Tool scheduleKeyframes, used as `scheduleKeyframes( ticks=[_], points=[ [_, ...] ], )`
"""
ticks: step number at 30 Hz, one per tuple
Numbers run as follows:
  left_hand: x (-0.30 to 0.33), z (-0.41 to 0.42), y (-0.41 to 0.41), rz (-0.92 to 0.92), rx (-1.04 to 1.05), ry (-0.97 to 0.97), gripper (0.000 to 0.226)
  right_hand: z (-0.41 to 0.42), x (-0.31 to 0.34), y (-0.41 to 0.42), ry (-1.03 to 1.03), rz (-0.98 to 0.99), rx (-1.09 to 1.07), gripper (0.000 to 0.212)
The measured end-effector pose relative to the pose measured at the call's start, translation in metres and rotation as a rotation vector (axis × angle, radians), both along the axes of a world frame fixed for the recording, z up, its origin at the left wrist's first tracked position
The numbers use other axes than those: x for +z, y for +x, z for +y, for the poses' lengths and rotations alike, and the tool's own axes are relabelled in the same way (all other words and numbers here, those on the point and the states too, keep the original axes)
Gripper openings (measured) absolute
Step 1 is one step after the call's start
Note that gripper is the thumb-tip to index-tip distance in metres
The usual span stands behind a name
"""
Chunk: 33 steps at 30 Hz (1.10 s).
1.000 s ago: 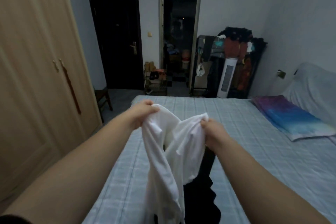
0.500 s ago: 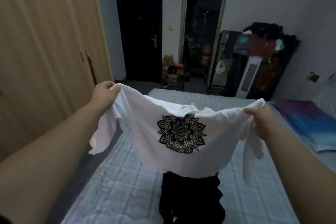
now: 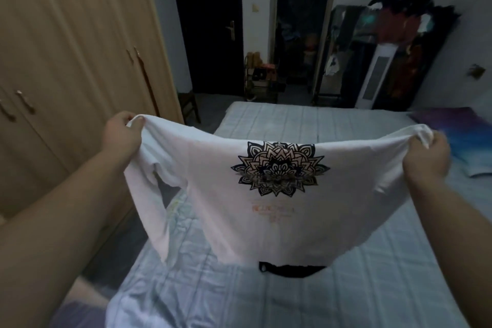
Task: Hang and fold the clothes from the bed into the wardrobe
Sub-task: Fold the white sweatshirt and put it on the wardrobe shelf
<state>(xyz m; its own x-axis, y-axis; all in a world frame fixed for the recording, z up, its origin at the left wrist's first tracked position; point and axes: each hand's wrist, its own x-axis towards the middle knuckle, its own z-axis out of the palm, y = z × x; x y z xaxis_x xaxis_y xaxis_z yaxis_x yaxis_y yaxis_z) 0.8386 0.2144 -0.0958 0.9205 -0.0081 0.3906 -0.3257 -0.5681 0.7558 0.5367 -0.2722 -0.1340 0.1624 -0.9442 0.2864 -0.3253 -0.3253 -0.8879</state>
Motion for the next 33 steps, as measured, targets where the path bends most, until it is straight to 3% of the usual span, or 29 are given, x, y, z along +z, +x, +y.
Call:
scheduleKeyframes(
  ticks=[9, 16, 23, 29, 33],
  points=[
    [-0.020, 0.054, -0.044, 0.031, -0.116, -0.035, 0.015, 0.078, -0.013, -0.076, -0.009, -0.033, -0.156, 0.027],
    [-0.080, 0.033, -0.030, 0.117, -0.167, 0.064, 0.026, 0.061, -0.045, -0.082, 0.062, 0.026, -0.175, 0.036],
    [-0.170, -0.053, 0.035, 0.297, -0.108, 0.175, 0.029, -0.013, -0.133, -0.028, 0.135, 0.172, -0.125, 0.029],
    [-0.235, -0.160, 0.098, 0.347, -0.051, 0.232, 0.031, -0.093, -0.206, 0.049, 0.222, 0.193, -0.078, 0.035],
    [-0.280, -0.203, 0.123, 0.408, 0.031, 0.269, 0.027, -0.126, -0.255, 0.080, 0.268, 0.275, -0.040, 0.026]
  ],
)
